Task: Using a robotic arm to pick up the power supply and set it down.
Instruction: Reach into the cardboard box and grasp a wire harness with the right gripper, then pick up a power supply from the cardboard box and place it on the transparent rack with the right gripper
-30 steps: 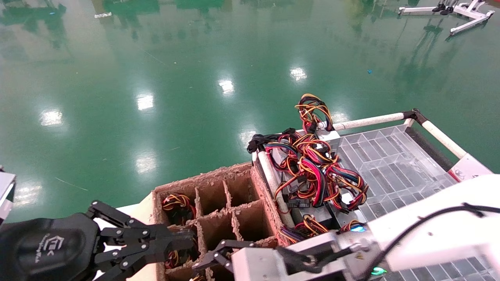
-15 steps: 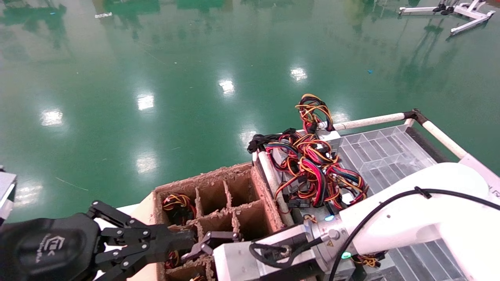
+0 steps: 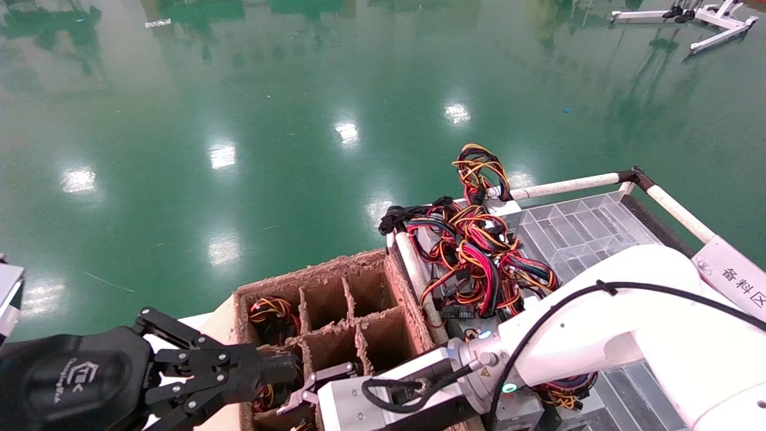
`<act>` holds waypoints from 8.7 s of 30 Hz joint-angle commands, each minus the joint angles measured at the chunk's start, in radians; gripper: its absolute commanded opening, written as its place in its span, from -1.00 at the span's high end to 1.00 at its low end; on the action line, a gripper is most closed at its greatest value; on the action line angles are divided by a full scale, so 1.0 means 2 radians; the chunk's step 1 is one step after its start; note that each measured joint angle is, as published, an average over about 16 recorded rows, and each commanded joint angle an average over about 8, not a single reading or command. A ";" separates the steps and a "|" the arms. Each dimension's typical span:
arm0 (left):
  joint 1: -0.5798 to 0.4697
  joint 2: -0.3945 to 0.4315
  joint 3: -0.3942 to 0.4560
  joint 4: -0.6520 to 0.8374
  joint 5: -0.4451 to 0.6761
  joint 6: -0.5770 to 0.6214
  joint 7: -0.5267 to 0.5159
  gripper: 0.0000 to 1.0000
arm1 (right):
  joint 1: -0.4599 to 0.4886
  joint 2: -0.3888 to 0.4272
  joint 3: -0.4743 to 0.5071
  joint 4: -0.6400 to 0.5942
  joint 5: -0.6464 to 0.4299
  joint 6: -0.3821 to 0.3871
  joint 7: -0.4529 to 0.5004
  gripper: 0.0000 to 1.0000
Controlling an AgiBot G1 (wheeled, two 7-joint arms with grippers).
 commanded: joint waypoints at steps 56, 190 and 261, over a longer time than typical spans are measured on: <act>0.000 0.000 0.000 0.000 0.000 0.000 0.000 -1.00 | 0.009 0.103 0.013 0.013 0.246 -0.024 0.029 1.00; 0.000 0.000 0.001 0.000 -0.001 0.000 0.001 -1.00 | 0.166 0.118 0.057 -0.358 0.171 0.252 -0.196 1.00; 0.000 -0.001 0.002 0.000 -0.001 -0.001 0.001 -1.00 | -0.014 0.149 0.198 -0.324 0.370 0.175 -0.128 1.00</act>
